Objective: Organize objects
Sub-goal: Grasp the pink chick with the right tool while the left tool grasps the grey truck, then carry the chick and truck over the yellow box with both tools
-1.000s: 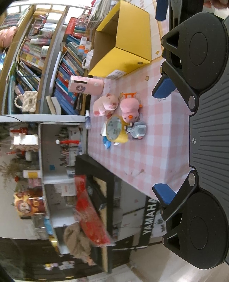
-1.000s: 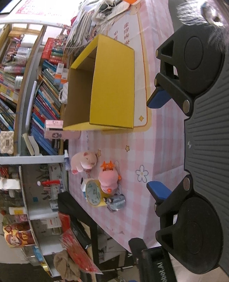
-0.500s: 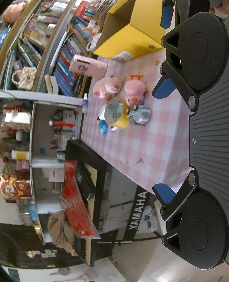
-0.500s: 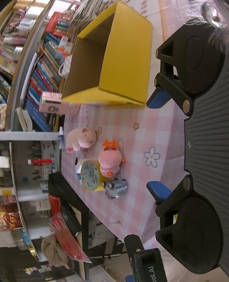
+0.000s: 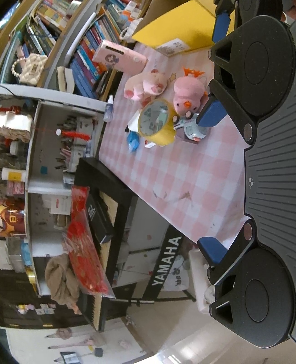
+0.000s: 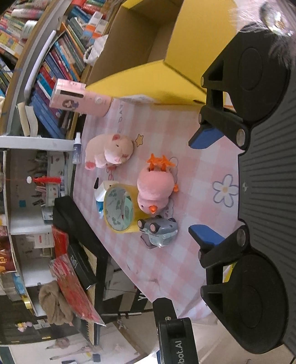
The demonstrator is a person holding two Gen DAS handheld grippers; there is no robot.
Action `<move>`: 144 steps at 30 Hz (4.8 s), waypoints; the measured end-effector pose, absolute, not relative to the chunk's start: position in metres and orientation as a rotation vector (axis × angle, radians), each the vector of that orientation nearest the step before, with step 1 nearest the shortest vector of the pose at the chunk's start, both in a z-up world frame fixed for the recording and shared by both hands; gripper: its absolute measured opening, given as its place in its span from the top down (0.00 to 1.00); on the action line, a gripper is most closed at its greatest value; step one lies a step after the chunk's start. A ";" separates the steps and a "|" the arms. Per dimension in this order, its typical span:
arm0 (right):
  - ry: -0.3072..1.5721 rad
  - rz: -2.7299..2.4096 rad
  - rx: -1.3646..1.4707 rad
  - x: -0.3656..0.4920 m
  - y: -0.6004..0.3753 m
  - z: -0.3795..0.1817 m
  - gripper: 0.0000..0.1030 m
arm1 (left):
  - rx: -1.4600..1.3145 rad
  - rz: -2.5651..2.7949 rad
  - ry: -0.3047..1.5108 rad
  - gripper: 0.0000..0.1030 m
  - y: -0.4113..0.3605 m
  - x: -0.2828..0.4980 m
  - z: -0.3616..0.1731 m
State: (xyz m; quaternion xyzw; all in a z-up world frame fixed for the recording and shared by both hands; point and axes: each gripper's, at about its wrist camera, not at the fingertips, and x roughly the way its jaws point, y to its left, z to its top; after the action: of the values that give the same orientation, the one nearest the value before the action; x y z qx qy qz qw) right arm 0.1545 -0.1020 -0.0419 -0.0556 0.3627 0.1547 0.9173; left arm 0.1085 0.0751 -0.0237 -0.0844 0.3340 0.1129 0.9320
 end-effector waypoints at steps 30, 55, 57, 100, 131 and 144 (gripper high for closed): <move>0.799 0.367 -0.144 0.259 -0.092 -0.076 0.19 | -0.163 0.322 0.742 0.00 0.076 0.155 -0.027; 0.521 0.296 -0.050 0.257 -0.121 -0.002 0.47 | -0.151 0.166 0.782 0.02 0.056 0.198 -0.038; 0.501 0.293 -0.051 0.254 -0.125 0.004 0.47 | -0.124 0.143 0.788 0.02 0.049 0.201 -0.041; 0.559 0.327 -0.066 0.194 -0.143 0.009 0.47 | -0.205 0.033 0.733 0.56 0.063 0.165 -0.004; 0.672 0.151 0.041 0.014 -0.142 -0.010 0.47 | -0.109 -0.197 0.786 0.56 0.054 0.016 -0.013; 0.695 -0.017 0.116 -0.040 -0.183 -0.018 0.47 | -0.027 -0.368 0.795 0.56 0.012 -0.005 -0.016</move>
State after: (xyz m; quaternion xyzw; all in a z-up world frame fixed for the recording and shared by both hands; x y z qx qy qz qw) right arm -0.0399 -0.1833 -0.0178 0.0567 0.3405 -0.0084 0.9385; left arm -0.0047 0.0121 -0.0164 -0.0129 0.3851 -0.1783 0.9054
